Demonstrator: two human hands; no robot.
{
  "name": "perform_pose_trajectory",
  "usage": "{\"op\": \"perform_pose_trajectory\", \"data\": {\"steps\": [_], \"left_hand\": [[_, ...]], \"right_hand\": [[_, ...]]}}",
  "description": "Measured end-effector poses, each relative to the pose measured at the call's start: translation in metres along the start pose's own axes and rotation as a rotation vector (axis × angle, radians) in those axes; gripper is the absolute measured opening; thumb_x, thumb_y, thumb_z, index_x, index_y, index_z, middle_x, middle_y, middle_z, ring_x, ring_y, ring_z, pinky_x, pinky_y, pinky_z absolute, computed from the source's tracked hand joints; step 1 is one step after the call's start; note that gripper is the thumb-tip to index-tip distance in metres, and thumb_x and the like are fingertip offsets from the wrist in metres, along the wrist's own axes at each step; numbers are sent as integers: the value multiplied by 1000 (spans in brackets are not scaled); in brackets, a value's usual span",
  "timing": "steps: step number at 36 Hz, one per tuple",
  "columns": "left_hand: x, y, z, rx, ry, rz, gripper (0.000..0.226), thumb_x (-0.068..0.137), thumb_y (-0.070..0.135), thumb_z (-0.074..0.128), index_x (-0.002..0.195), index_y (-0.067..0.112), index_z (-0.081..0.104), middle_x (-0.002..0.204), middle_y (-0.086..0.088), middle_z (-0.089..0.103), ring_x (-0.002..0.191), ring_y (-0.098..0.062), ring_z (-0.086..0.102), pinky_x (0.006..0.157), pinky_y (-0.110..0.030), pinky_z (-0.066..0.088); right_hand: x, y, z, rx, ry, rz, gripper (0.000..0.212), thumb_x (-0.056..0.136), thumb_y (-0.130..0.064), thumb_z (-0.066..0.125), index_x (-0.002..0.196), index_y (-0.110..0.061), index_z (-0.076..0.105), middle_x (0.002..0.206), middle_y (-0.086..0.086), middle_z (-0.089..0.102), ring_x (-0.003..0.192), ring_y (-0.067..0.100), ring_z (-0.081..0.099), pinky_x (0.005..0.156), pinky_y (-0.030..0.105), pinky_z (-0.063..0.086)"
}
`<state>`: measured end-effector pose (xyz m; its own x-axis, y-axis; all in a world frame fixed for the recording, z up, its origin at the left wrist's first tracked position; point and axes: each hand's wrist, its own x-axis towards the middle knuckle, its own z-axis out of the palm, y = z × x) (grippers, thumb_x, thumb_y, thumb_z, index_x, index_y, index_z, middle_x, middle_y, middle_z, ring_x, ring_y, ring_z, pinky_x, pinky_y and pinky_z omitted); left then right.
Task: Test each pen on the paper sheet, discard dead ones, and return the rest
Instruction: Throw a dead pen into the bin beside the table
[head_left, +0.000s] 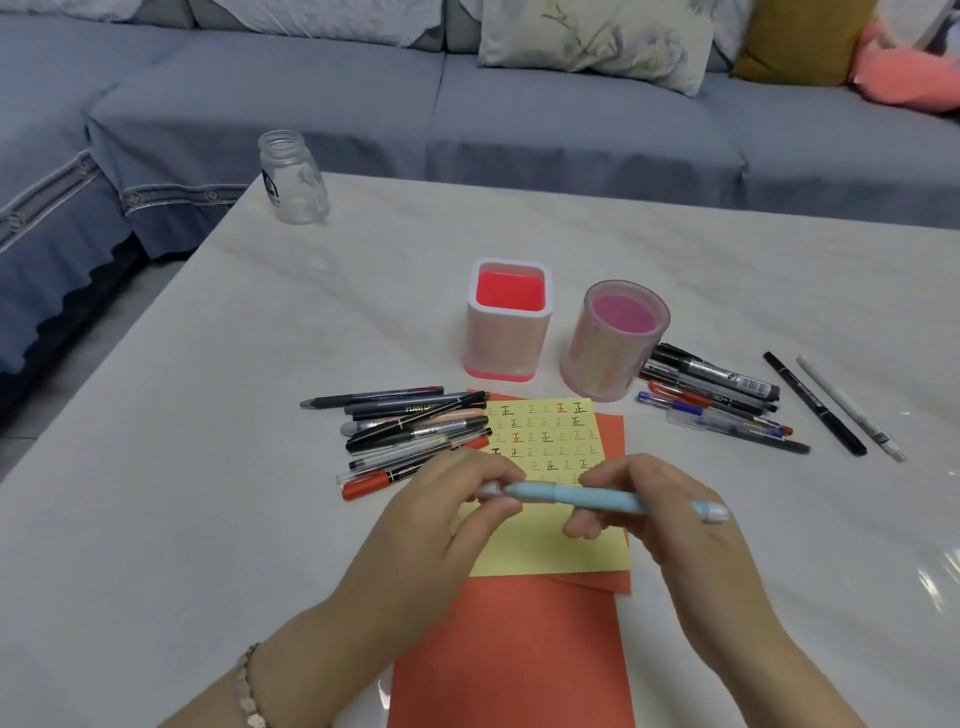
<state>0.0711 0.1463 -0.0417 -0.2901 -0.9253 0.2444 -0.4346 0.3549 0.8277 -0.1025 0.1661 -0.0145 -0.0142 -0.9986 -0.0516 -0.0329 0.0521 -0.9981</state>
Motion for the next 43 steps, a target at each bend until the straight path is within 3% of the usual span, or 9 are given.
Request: {"op": "perform_pose_trajectory", "data": {"steps": [5,8,14,18,21,27,34,37,43], "left_hand": [[-4,11,-16,-121,-81,-64,9,82,41,50,84,35,57,77,24,54,65,1,46,61,-9,35],[-6,16,-34,-293,-88,-187,19,71,47,52,81,32,58,61,16,51,53,0,39,54,-11,32],[-9,22,-97,-938,-241,-547,14,73,14,63,65,12,51,50,5,29,44,-6,28,43,-15,33],[-23,24,-129,-508,75,-416,10,74,21,57,70,13,52,51,4,42,47,-8,37,49,-16,35],[-45,17,-147,-116,321,-329,5,74,32,56,75,27,56,61,-3,48,56,-8,40,54,-20,34],[-102,15,-193,-279,752,-393,13,82,1,64,75,12,64,54,7,58,50,-5,52,51,-16,44],[-199,-1,-235,-77,1238,-521,12,79,3,68,75,13,63,58,9,58,51,-4,50,53,-15,43],[-245,-15,-247,148,1268,-691,10,79,16,68,73,22,62,58,9,57,51,-5,45,52,-20,39],[-317,-82,-260,401,1015,-1110,8,86,29,61,79,26,59,68,9,60,69,-14,57,62,-29,42]], "right_hand": [[10,-8,21,20,33,-35,28,83,-19,43,61,-3,51,39,5,52,35,6,37,39,13,32],[15,-15,36,42,-32,-83,27,74,-27,45,59,-6,50,40,8,55,35,8,38,38,15,31],[24,-38,83,45,-188,-172,34,77,-36,45,61,-6,48,41,6,56,34,7,40,39,13,32],[35,-53,128,72,-192,-72,35,93,-8,33,62,-2,46,38,3,51,33,6,37,41,14,34],[37,-58,168,123,-303,53,35,91,-10,28,61,-5,46,41,3,51,36,9,33,45,21,33],[23,-71,247,213,-616,350,39,98,-29,36,71,-9,55,44,3,54,38,11,44,45,17,40],[0,-59,326,-344,-972,192,48,93,-51,36,85,-12,63,59,-2,67,50,9,54,57,22,40],[-7,-48,352,-492,-1089,116,35,95,-39,44,89,-10,64,66,-2,67,54,9,55,55,18,42],[-15,-20,390,-677,-1166,-9,20,93,-22,48,82,-9,60,67,0,65,55,11,54,48,11,39]]}}
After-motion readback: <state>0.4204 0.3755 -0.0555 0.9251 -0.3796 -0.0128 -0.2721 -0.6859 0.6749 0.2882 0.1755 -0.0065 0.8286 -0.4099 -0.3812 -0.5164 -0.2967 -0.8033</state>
